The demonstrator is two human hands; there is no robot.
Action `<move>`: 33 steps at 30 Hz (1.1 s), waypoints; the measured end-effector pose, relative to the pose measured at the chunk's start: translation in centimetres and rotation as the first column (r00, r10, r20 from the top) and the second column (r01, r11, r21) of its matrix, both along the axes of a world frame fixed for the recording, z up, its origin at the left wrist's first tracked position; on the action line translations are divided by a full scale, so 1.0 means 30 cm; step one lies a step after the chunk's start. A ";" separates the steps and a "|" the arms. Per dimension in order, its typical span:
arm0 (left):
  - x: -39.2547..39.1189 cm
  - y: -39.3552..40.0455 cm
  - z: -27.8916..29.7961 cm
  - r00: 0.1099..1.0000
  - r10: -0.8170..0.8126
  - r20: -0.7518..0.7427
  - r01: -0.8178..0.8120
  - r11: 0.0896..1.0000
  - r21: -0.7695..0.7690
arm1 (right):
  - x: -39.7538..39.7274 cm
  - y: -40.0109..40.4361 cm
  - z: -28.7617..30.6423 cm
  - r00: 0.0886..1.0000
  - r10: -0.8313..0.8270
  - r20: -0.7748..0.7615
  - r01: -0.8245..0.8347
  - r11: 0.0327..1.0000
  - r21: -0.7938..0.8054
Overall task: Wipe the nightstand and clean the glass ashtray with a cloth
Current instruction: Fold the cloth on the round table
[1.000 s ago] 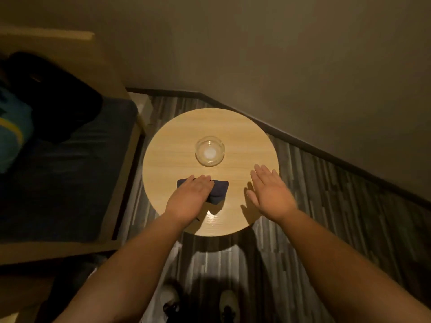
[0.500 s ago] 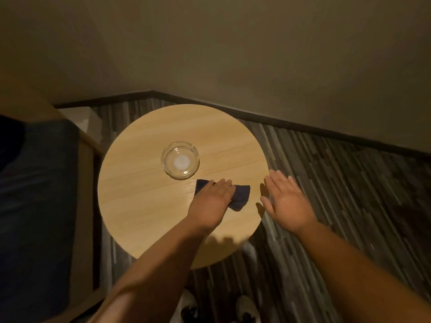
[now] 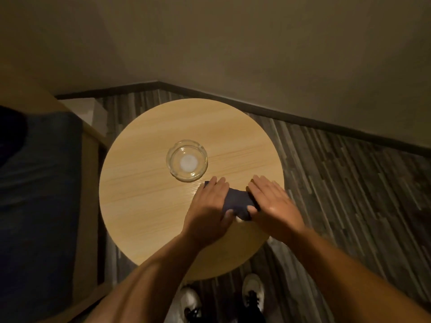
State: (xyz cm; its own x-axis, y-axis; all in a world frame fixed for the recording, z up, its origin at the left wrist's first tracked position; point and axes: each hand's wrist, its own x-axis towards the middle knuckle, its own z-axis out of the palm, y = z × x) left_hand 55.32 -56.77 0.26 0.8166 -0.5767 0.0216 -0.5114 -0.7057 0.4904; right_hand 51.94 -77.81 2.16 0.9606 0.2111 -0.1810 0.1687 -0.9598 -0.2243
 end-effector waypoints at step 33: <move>0.432 0.405 0.015 0.976 0.121 -0.183 -0.105 0.990 0.096 | 0.073 0.214 -0.058 0.981 0.175 0.085 -0.188 0.966 0.176</move>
